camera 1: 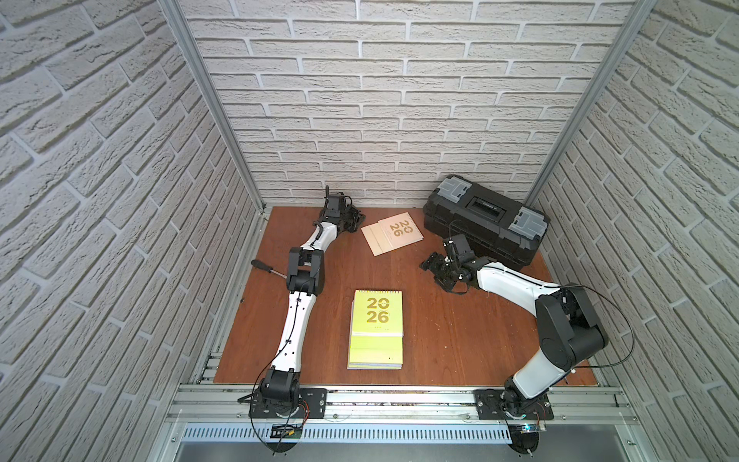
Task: Stack the calendars
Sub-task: Pick up the calendar at the center of the board.
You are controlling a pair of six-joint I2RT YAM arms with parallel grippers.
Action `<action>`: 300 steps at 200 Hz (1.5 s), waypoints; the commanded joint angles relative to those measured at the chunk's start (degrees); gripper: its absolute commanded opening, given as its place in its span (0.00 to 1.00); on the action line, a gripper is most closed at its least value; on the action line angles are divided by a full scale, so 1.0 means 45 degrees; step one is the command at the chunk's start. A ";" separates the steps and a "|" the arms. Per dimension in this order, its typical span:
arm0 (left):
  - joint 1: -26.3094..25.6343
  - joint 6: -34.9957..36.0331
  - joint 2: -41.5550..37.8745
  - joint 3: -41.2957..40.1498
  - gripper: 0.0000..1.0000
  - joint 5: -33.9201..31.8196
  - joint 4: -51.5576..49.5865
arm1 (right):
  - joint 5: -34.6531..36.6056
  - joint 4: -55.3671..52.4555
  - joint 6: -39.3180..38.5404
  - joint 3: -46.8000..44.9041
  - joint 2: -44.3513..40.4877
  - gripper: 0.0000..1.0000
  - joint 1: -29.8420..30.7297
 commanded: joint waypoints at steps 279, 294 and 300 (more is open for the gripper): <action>-0.2655 0.2984 -0.3709 -0.6086 0.00 -0.0327 -0.2692 | 0.0203 0.5264 0.2961 -0.1399 0.2040 0.84 -0.0766; -0.2521 0.2656 -0.3439 -0.5658 0.00 0.0009 -0.2235 | 0.0240 0.5026 0.2779 -0.1281 0.2108 0.84 -0.0766; -0.2470 0.2339 -0.3264 -0.5462 0.00 0.0223 -0.1991 | 0.0282 0.4974 0.2744 -0.1299 0.2114 0.84 -0.0777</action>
